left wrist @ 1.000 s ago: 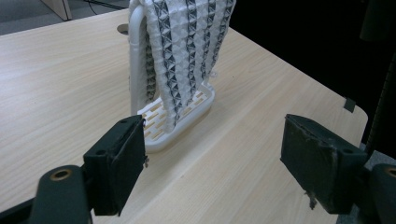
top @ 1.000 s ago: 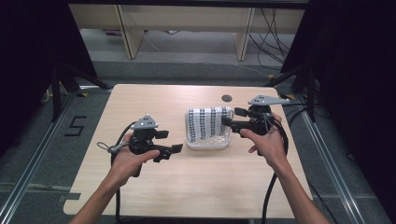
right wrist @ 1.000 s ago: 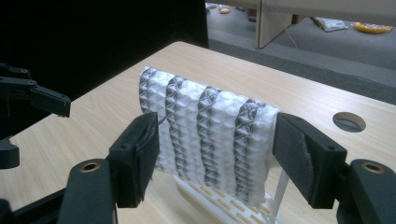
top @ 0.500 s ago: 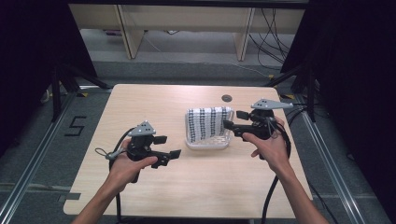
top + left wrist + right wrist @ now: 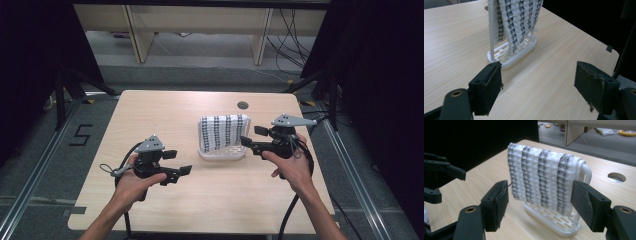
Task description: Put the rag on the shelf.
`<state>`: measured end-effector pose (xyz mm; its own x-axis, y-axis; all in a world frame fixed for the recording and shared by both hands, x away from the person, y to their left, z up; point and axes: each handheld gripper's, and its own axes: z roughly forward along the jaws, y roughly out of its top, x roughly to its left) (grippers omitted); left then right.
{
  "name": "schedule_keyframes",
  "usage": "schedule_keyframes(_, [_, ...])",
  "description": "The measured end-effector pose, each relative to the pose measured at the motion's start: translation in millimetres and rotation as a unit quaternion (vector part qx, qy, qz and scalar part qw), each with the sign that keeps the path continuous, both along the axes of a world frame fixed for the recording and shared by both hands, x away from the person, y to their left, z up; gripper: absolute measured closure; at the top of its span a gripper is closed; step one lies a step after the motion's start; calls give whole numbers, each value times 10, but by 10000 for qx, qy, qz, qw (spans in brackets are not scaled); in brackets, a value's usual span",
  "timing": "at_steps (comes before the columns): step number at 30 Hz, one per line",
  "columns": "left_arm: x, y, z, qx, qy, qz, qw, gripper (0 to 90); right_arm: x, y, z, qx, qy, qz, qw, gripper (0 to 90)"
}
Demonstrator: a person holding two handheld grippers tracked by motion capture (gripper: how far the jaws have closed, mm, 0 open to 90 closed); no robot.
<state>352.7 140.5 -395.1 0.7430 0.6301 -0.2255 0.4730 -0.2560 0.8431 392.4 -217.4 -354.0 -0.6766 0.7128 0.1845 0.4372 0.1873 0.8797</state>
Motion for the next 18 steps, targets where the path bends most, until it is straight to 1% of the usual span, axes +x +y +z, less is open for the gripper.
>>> schedule_keyframes(1, [-17, -3, -12, -4, 4, 18, 10000, 214, -1, -5, -13, -4, -42, 46, 10000, 314])
schedule_keyframes(3, [-38, 1, -24, 18, 15, 3, 10000, 214, -32, -3, -35, 8, -15, 41, 10000, 312])
schedule_keyframes(4, [-52, 4, -37, 29, 14, -38, 10000, 213, -46, -8, -39, -35, 26, 32, 10000, 310])
schedule_keyframes(5, [-64, 5, -46, 24, 0, -37, 10000, 212, -52, -7, -66, -16, -38, 86, 10000, 309])
schedule_keyframes(6, [-73, 11, -51, 19, 41, -72, 10000, 212, -75, 1, -80, 17, 27, 52, 10000, 309])
schedule_keyframes(7, [-87, 10, -64, 1, 7, -35, 10000, 212, -91, -2, -90, -1, 89, 87, 9999, 309])
schedule_keyframes(8, [-94, 9, -65, 8, 13, -7, 10000, 212, -105, 2, -112, 5, 44, 103, 9999, 309])
schedule_keyframes(9, [-101, 17, -79, -2, 15, -37, 10000, 212, -106, 0, -117, -10, 22, 138, 9999, 309])
schedule_keyframes(10, [-105, 19, -88, -13, 14, -46, 10000, 212, -127, 1, -133, 10, 71, 163, 9998, 309])
schedule_keyframes(12, [-129, 20, -118, -33, 47, -22, 10000, 212, -163, -2, -159, -45, 24, 152, 9999, 309])
schedule_keyframes(13, [-144, 22, -137, -22, 50, -4, 10000, 212, -182, 6, -173, 0, 82, 139, 9999, 309])
schedule_keyframes(14, [-152, 27, -150, -2, 38, -4, 10000, 212, -213, -2, -178, -59, 109, 94, 9999, 309])
schedule_keyframes(15, [-153, 34, -157, -9, 74, -49, 10000, 212, -223, -2, -194, -43, 102, 140, 9998, 309])
schedule_keyframes(16, [-160, 37, -172, -31, 57, -39, 10000, 212, -220, -9, -206, -68, 28, 194, 9998, 309])
schedule_keyframes(17, [-170, 45, -176, 12, 61, -12, 10000, 212, -249, -10, -208, -59, 119, 155, 9998, 309])
schedule_keyframes(18, [-176, 50, -187, -2, 41, -12, 10000, 212, -262, -8, -219, -24, 118, 164, 9998, 308])
